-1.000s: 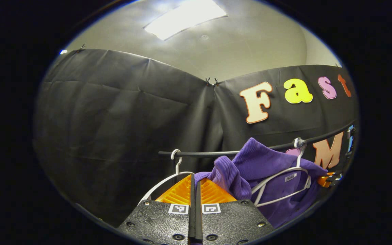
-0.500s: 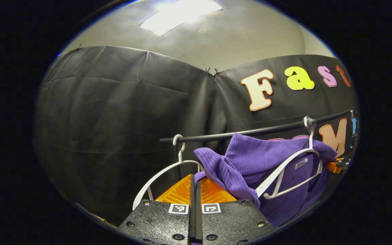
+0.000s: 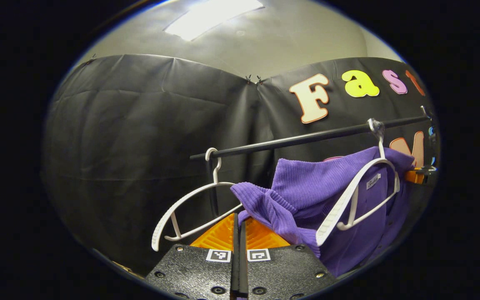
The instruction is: Grasp the clothes on the hanger with both hands and then place them into the laundry hamper below.
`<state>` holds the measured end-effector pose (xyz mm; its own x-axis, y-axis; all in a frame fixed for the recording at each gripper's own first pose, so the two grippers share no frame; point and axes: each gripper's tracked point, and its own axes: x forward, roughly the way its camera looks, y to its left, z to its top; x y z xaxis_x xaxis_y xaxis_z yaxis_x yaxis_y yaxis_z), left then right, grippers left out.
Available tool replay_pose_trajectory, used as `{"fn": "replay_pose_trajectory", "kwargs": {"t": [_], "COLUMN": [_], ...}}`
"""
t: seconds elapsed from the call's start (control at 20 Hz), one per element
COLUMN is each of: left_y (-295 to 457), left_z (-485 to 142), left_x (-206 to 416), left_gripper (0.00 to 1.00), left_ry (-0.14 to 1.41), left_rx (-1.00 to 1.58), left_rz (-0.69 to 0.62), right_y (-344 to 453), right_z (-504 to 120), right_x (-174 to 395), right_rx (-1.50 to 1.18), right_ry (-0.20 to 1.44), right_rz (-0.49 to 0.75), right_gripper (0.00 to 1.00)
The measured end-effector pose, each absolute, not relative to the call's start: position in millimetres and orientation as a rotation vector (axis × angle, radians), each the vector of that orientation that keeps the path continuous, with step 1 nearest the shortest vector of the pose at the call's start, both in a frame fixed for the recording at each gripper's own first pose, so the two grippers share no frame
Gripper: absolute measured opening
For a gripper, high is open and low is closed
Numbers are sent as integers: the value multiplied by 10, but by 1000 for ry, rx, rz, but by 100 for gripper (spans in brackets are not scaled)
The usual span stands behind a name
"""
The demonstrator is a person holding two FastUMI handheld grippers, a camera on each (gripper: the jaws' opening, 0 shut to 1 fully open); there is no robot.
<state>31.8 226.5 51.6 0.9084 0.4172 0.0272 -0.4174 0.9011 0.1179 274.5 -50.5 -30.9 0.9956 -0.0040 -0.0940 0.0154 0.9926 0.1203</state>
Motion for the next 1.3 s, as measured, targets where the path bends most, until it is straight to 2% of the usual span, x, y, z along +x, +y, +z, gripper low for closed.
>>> {"fn": "replay_pose_trajectory", "kwargs": {"t": [0.9,0.95,1.0,1.3], "left_y": [2015,2013,2016,1936], "left_z": [27,8,-10,-205], "left_x": [351,358,367,333], "left_gripper": [0,0,0,0], "left_ry": [64,67,74,112], "left_rx": [91,87,84,90], "left_rz": [400,403,405,401], "right_y": [-484,-524,-540,-569], "right_z": [-932,-1006,-1104,-1475], "right_x": [3199,3195,3162,2894], "right_rx": [83,77,84,97], "right_ry": [213,228,251,314], "right_rz": [-14,-31,-31,-20], "right_gripper": [10,7,10,10]}}
